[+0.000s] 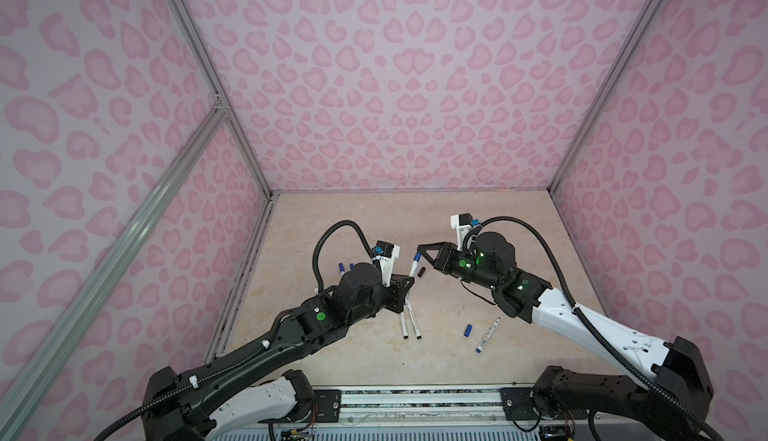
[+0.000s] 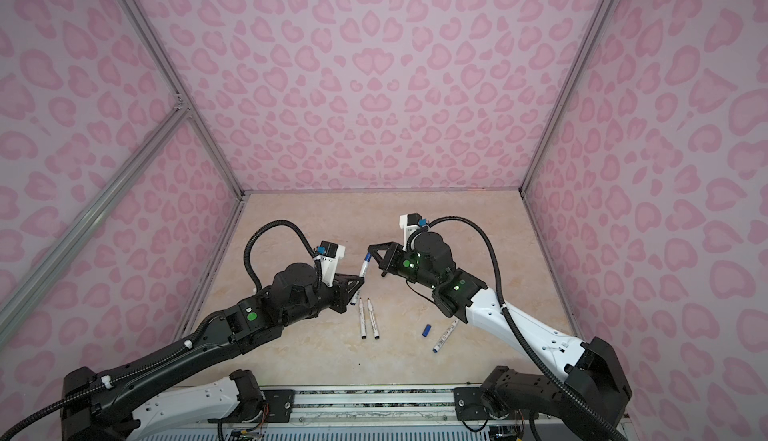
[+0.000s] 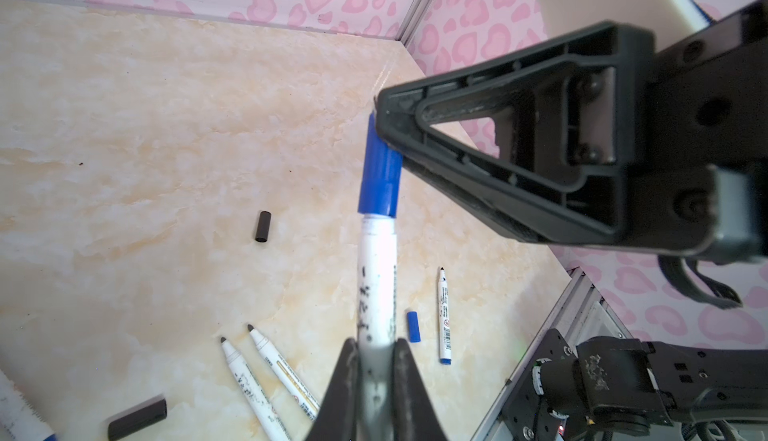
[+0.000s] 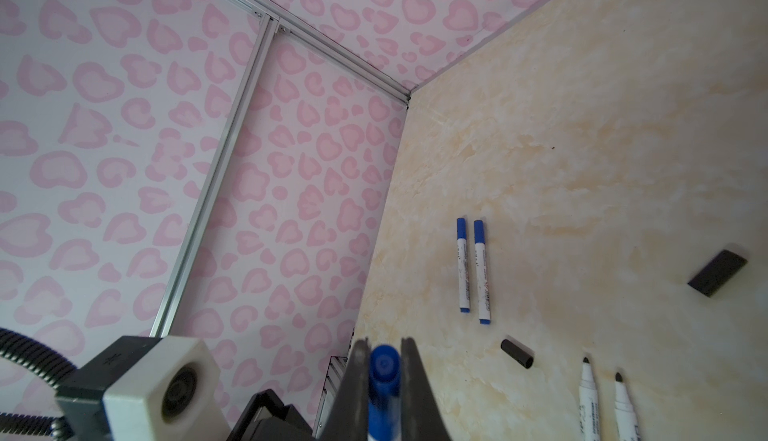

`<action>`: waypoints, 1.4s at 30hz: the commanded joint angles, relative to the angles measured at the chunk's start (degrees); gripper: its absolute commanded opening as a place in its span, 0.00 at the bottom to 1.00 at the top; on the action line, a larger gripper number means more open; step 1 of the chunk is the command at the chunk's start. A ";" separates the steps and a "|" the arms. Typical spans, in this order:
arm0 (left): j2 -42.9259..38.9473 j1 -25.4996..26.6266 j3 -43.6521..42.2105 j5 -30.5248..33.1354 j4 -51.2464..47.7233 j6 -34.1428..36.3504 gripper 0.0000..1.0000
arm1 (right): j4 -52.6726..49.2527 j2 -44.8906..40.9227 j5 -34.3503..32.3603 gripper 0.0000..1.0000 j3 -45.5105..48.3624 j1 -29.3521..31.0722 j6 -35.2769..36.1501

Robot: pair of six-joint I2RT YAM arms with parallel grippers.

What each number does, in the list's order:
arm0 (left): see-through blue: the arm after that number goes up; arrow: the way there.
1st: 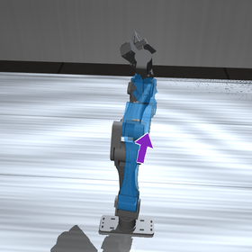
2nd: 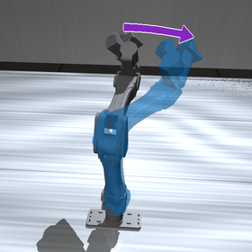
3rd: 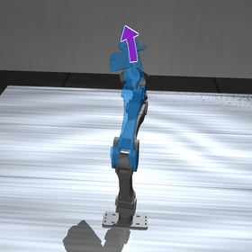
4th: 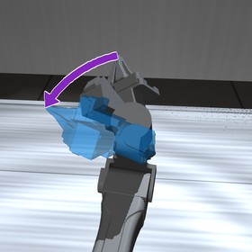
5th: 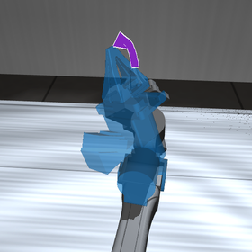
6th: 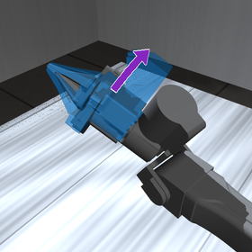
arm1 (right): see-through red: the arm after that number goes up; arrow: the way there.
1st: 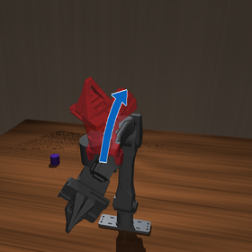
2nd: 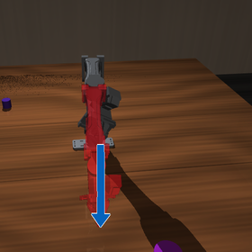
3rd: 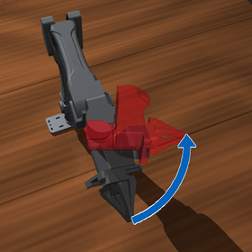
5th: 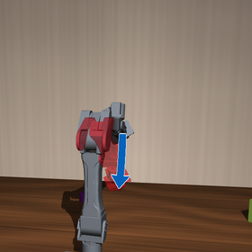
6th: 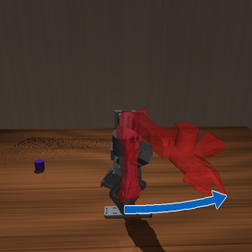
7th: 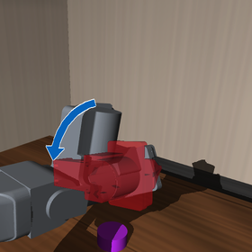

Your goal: Insert the pens into the pen caps

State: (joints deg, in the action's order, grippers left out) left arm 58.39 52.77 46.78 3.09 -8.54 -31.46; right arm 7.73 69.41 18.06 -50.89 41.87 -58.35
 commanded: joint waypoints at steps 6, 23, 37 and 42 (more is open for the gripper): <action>1.75 -0.48 2.44 10.17 1.15 0.36 0.03 | 0.81 1.00 1.67 0.00 1.05 2.97 -4.47; 5.78 2.70 5.87 18.03 0.07 5.55 0.03 | -16.05 6.87 -3.12 0.00 -11.21 2.21 11.22; 6.78 2.42 5.57 19.52 0.55 5.19 0.03 | -19.64 8.08 1.78 0.00 -12.21 -0.25 14.56; 5.87 2.25 5.05 19.60 1.30 5.27 0.03 | -13.02 6.28 3.72 0.02 -8.70 -0.55 8.65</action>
State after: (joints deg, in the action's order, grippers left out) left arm 65.04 55.57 51.94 16.97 -13.63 -25.50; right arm -3.51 76.25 17.52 -60.66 41.12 -46.61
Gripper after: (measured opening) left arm 0.140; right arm 0.110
